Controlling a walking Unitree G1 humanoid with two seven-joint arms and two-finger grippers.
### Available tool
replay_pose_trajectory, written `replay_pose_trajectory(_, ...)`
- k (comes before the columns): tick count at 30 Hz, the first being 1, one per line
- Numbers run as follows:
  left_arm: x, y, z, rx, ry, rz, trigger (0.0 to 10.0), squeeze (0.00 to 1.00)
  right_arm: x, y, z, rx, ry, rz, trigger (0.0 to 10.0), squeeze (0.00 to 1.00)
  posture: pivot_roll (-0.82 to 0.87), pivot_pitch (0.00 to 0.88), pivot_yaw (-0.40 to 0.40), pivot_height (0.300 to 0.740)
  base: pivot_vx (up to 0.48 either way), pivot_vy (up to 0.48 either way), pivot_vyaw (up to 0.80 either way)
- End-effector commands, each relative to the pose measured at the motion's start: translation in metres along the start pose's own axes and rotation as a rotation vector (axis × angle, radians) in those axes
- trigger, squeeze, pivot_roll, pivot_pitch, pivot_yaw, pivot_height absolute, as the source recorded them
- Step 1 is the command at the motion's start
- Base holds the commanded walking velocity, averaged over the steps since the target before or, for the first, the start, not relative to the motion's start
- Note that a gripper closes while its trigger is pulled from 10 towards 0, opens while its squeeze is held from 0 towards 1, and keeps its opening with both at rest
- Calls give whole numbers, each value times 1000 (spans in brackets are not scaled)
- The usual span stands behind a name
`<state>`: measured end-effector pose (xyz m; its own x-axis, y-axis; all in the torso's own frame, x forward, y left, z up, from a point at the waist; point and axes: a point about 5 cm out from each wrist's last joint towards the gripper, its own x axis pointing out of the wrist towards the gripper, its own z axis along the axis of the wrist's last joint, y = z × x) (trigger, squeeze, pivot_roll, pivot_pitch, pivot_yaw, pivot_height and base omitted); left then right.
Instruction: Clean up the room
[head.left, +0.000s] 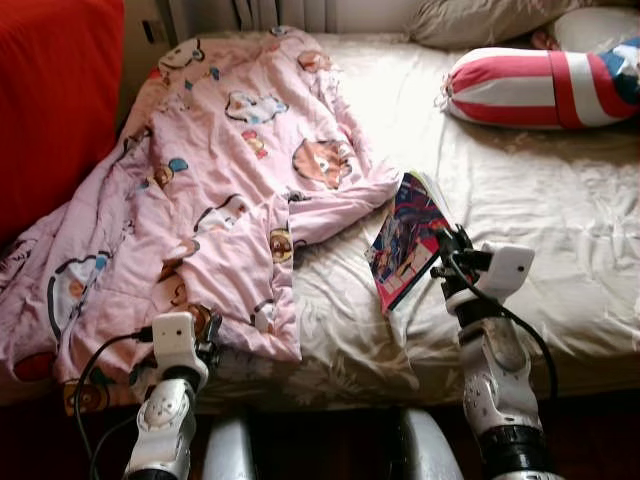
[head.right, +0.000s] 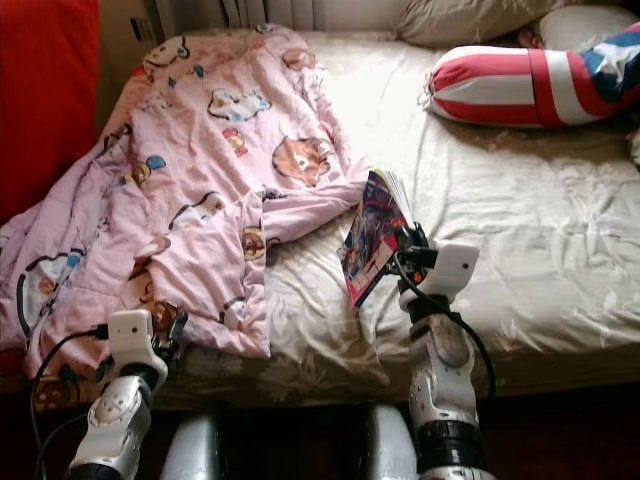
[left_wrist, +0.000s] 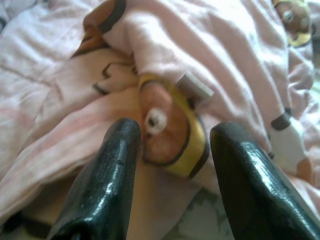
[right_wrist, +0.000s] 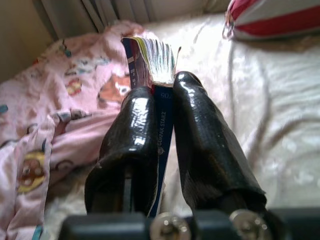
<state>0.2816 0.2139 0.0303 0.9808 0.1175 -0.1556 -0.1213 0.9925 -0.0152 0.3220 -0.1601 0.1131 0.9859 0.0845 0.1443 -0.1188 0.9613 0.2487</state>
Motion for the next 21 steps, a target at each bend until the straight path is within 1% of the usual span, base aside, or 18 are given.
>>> replay_pose_trajectory(1,-1,5,-3,7,7,6,10000,0,3,7,12,-18,-45,24,10000,0,63,88,-39,635,0,0,0)
replay_pose_trajectory(4,-1,6,-4,7,17,7,10000,0,2,8,8,-33,-27,22,10000,0,58,104,-38,655,0,0,0)
replay_pose_trajectory(8,-2,7,-7,5,27,9,10000,0,2,7,8,-25,-25,16,10000,0,58,110,-40,680,0,0,0)
replay_pose_trajectory(14,-8,10,-19,3,68,18,10000,0,0,4,6,-30,-8,6,10000,0,58,124,-47,730,0,0,0)
replay_pose_trajectory(15,-8,10,-19,3,68,18,10000,0,0,4,6,-30,-8,6,10000,0,58,124,-47,730,0,0,0)
replay_pose_trajectory(16,-9,11,-20,3,73,21,10000,0,-1,4,5,-30,-5,5,10000,0,58,126,-50,740,0,0,0)
replay_pose_trajectory(21,-13,14,-26,8,93,30,10000,0,-2,4,3,-30,4,4,10000,0,58,133,-57,740,0,0,0)
